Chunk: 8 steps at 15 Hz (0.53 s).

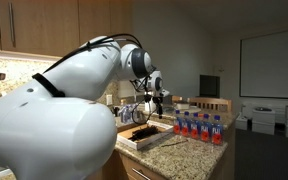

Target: Pick up the black objects from the counter and put them on the box cover

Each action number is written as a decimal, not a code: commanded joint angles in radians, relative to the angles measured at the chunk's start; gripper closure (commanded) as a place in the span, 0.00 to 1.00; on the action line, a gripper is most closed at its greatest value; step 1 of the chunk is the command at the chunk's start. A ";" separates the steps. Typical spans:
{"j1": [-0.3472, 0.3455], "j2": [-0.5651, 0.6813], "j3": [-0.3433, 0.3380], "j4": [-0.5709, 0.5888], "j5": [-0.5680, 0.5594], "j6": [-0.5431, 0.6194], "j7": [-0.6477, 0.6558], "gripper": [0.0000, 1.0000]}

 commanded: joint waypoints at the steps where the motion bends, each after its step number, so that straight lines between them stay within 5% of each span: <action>1: -0.002 -0.051 -0.005 -0.086 0.020 0.044 0.056 0.00; 2: -0.023 -0.076 0.007 -0.203 0.066 0.119 0.097 0.00; 8: -0.071 -0.150 0.043 -0.463 0.139 0.326 0.258 0.00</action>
